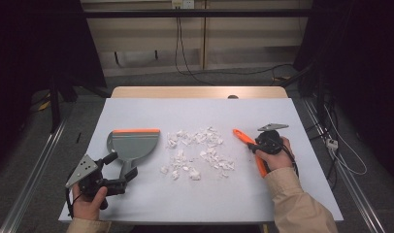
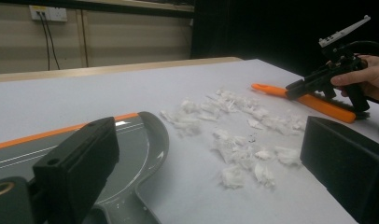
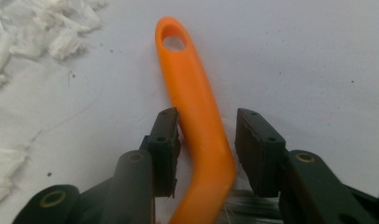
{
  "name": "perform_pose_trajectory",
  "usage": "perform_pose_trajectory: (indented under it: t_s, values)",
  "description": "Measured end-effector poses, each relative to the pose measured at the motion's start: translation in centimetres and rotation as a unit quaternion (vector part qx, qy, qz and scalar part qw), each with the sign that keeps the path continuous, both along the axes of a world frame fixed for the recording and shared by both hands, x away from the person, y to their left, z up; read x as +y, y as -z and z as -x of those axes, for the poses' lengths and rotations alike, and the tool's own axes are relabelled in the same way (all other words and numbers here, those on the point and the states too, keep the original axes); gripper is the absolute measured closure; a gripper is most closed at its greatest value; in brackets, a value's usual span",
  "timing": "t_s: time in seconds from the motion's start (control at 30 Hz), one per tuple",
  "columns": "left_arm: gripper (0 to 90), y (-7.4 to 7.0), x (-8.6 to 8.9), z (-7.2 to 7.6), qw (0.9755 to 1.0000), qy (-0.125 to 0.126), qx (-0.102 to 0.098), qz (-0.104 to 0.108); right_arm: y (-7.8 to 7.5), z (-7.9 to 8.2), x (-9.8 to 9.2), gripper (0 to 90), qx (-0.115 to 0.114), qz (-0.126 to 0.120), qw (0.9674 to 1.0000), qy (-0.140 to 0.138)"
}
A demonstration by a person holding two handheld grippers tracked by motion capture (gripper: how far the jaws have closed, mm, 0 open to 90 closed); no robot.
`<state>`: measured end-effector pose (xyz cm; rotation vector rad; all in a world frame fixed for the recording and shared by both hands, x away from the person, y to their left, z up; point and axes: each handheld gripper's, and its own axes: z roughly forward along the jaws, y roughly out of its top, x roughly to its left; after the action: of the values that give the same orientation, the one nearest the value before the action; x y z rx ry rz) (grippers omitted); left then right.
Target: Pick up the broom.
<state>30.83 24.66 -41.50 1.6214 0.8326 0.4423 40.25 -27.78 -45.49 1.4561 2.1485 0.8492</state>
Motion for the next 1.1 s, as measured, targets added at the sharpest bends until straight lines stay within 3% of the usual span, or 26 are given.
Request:
perform_pose_trajectory:
  t_s: [0.2, 0.23, 0.43, 0.57, 0.73, 0.9, 0.97, 1.1]
  values:
    - [4.2, 0.0, -0.1, 0.0, 1.0000, 0.003, -0.001, -0.008, -0.4, 0.1, -0.1, 65.1, 0.022, 0.002, 0.9997, 0.009]
    - [4.3, 0.0, -0.1, 0.0, 1.0000, 0.004, 0.000, -0.008, -0.4, 0.2, -0.2, 64.3, 0.036, -0.005, 0.9992, 0.016]
    - [4.4, 0.1, -0.3, 0.0, 0.9999, 0.004, 0.001, -0.012, -0.5, -0.1, 0.0, 64.9, 0.047, 0.000, 0.9986, 0.025]
    - [4.6, 0.0, -0.6, 0.2, 0.9999, 0.004, 0.000, -0.013, -0.7, -0.5, 0.3, 66.2, 0.065, -0.004, 0.9967, 0.048]
    - [4.6, 0.0, -0.8, 0.1, 0.9998, 0.009, -0.002, -0.020, -0.8, -0.7, 0.8, 67.2, 0.069, 0.018, 0.9962, 0.051]
    - [4.6, -0.2, -1.0, 0.2, 0.9997, 0.012, -0.006, -0.022, -1.0, -1.3, 1.1, 68.8, 0.092, 0.025, 0.9938, 0.058]
    - [4.6, -0.3, -1.1, 0.2, 0.9997, 0.012, -0.007, -0.020, -1.4, -1.9, 1.4, 70.0, 0.115, 0.033, 0.9906, 0.066]
    - [4.6, -0.3, -1.2, 0.2, 0.9996, 0.014, -0.008, -0.022, -1.5, -2.2, 1.5, 70.3, 0.126, 0.039, 0.9890, 0.067]
